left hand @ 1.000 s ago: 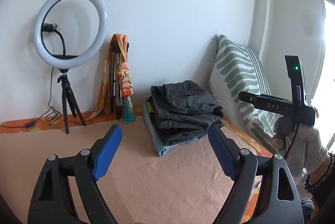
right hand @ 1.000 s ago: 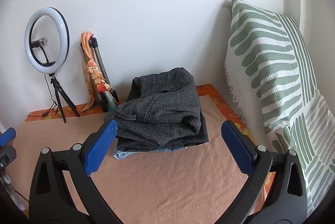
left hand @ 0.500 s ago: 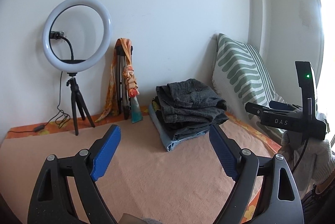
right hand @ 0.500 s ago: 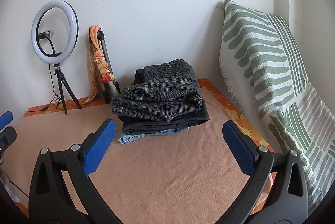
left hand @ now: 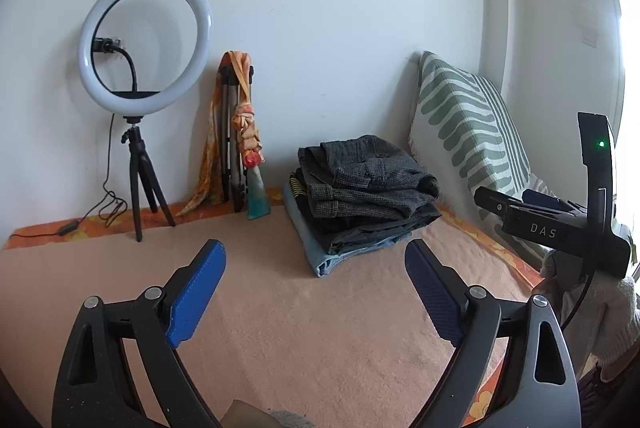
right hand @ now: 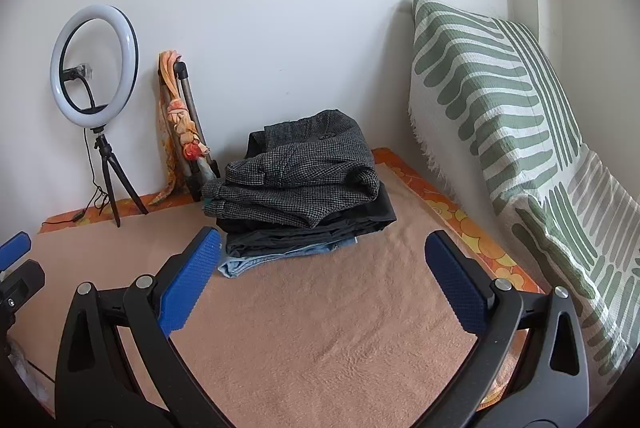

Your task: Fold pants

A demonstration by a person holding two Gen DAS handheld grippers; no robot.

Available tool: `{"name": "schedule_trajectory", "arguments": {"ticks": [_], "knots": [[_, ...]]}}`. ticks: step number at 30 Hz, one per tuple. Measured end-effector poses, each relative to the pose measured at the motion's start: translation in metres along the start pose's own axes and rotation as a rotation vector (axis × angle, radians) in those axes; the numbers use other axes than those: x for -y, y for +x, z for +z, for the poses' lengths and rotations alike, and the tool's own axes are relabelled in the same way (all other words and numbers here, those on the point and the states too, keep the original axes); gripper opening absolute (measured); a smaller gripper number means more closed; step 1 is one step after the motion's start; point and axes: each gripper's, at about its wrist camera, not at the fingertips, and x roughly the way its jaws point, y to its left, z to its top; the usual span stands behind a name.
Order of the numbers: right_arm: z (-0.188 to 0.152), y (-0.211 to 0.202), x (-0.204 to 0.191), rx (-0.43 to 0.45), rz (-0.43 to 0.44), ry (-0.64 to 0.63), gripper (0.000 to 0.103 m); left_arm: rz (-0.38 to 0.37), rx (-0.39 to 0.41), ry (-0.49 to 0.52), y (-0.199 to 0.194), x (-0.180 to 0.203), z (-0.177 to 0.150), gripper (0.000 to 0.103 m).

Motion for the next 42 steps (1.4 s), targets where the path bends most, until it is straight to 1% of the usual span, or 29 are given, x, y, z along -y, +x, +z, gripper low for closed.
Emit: {"name": "schedule_trajectory", "arguments": {"ticks": [2,5,10,27,42], "knots": [[-0.001,0.0,-0.001,0.008,-0.008,-0.012,0.103,0.017,0.006,0.01,0.001,0.001,-0.001,0.103],[-0.003,0.001,-0.001,0.002,-0.006,-0.013,0.103,0.034,0.012,0.009,0.001,0.001,-0.002,0.103],[-0.003,0.004,0.001,0.0,-0.002,-0.01,0.103,0.067,0.0,0.003,0.004,0.0,-0.003,0.103],[-0.003,0.0,0.0,0.011,-0.009,-0.006,0.103,0.076,-0.038,-0.009,0.01,-0.005,-0.01,0.103],[-0.004,-0.001,0.0,0.01,-0.006,-0.009,0.103,0.082,-0.03,0.002,0.008,-0.003,-0.011,0.103]]}}
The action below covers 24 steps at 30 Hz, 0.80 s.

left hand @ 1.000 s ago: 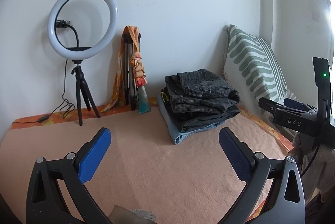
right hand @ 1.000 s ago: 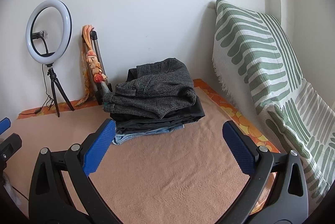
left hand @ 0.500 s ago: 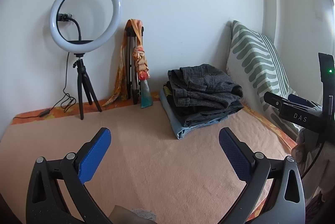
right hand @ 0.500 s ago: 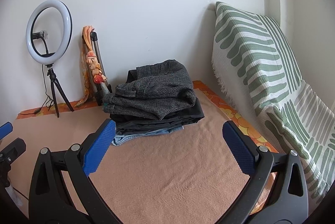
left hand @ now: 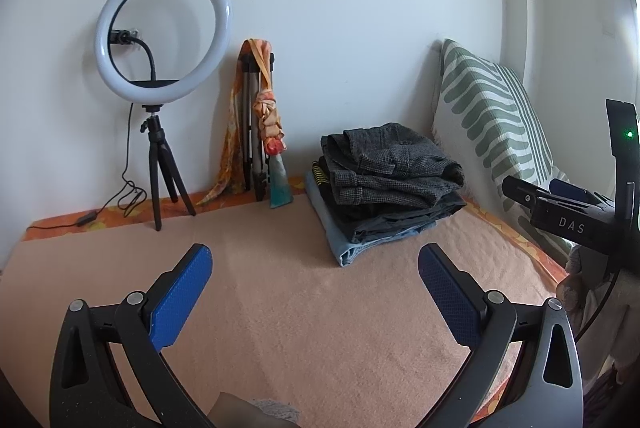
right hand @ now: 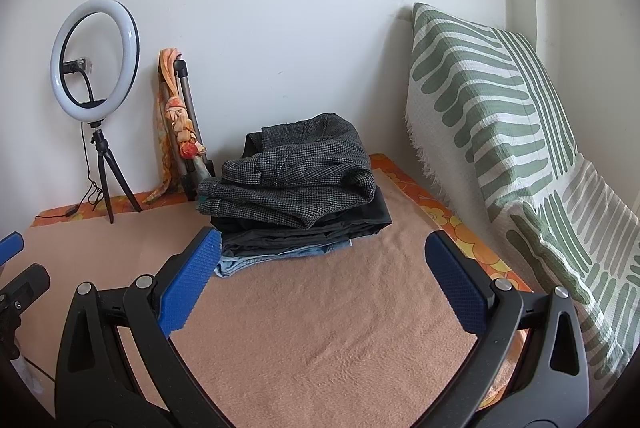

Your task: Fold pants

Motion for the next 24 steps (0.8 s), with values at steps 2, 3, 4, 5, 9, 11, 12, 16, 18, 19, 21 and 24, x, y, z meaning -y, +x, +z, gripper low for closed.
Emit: {"name": "schedule_trajectory", "arguments": {"ticks": [2,3,4,5,9,11,12,16,18,19,21,24], "knots": [[-0.0002,-0.0002,0.0001,-0.001,0.001,0.0,0.103,0.001,0.0,-0.001,0.0001,-0.0004,0.0,0.103],[-0.0002,-0.0003,0.0001,-0.001,0.0,0.0,0.103,0.001,-0.001,-0.001,0.0002,-0.0003,-0.0001,0.103],[-0.0002,-0.0002,0.0001,0.0,0.0,0.0,0.103,0.001,-0.001,-0.001,0.0002,-0.0002,-0.0001,0.103],[0.0,-0.0001,0.0009,0.0,0.0,0.0,0.103,0.001,-0.001,-0.001,-0.0001,-0.0001,-0.0003,0.103],[-0.0005,0.0001,0.0008,-0.002,0.002,0.0,0.103,0.002,-0.002,0.0,0.0001,0.0001,-0.0005,0.103],[-0.0011,0.0,-0.0001,-0.005,0.005,-0.002,0.103,0.004,-0.004,0.0,0.0009,0.0003,-0.0014,0.103],[-0.0013,0.0001,-0.0002,-0.006,0.006,-0.003,0.103,0.006,-0.005,0.001,0.0011,0.0003,-0.0018,0.103],[-0.0023,0.0003,-0.0015,-0.008,0.007,-0.006,0.103,0.022,-0.013,-0.001,0.0032,0.0005,-0.0038,0.103],[-0.0023,0.0002,-0.0015,-0.008,0.008,-0.004,0.103,0.025,-0.021,-0.01,0.0041,-0.0003,-0.0048,0.103],[-0.0025,0.0008,-0.0016,-0.01,0.01,-0.002,0.103,0.027,-0.024,-0.012,0.0042,-0.0005,-0.0054,0.103],[-0.0032,0.0017,-0.0021,-0.014,0.013,0.0,0.103,0.038,-0.023,-0.007,0.0037,-0.0005,-0.0063,0.103],[-0.004,0.0022,-0.0027,-0.016,0.013,-0.001,0.103,0.049,-0.02,-0.002,0.0027,-0.0013,-0.0057,0.103]]}}
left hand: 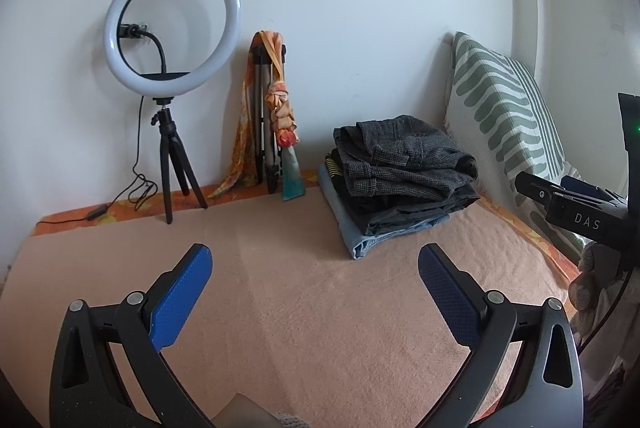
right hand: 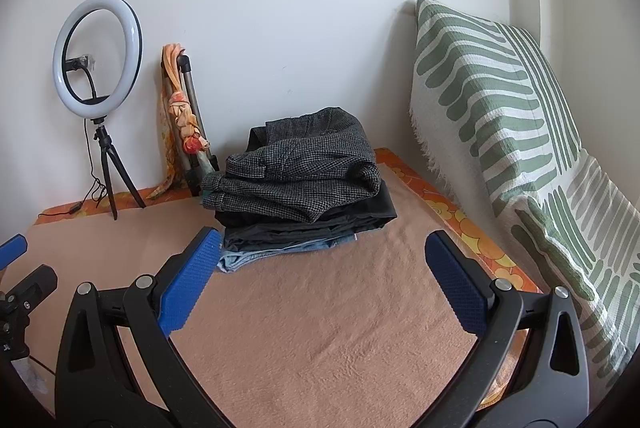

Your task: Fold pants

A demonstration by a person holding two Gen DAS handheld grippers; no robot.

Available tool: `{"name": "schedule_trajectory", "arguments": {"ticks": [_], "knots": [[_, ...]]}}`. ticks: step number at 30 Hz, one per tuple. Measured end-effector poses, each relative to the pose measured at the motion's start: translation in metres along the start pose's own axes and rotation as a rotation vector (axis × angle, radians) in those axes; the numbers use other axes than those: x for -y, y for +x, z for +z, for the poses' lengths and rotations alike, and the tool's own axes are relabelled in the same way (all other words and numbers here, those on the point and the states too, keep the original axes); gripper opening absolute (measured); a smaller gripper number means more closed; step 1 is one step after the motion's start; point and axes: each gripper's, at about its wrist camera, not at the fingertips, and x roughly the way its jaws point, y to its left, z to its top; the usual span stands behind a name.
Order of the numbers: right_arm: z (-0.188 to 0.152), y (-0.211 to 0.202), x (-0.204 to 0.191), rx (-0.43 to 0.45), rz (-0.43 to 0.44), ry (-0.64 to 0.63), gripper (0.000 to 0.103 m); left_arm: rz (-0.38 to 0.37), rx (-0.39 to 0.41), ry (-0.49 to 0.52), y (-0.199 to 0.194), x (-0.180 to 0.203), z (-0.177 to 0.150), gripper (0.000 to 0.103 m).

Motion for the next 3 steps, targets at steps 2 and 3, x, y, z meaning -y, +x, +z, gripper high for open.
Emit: {"name": "schedule_trajectory", "arguments": {"ticks": [2,3], "knots": [[-0.0005,0.0005,-0.0003,-0.001,-0.001,-0.001,0.103,0.003,0.0,-0.006,-0.0006,-0.0017,0.0008,0.103],[-0.0007,0.0017,-0.0006,-0.003,0.0,-0.001,0.103,0.007,0.002,-0.005,-0.001,-0.002,0.001,0.103]]}}
